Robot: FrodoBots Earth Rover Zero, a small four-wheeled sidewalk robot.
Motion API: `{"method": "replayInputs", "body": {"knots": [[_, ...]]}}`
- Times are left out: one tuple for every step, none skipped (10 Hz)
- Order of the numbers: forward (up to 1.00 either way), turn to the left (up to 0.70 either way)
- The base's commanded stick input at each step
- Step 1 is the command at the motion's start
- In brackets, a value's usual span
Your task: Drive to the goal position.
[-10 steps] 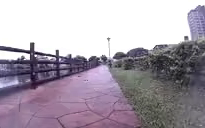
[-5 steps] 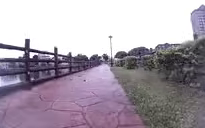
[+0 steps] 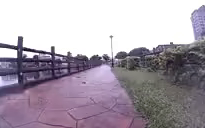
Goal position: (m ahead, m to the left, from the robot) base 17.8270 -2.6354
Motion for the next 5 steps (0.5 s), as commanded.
{"method": "replayInputs", "body": {"knots": [[0.70,0.00],[0.70,0.00],[0.70,0.00],[0.70,0.00],[0.70,0.00]]}}
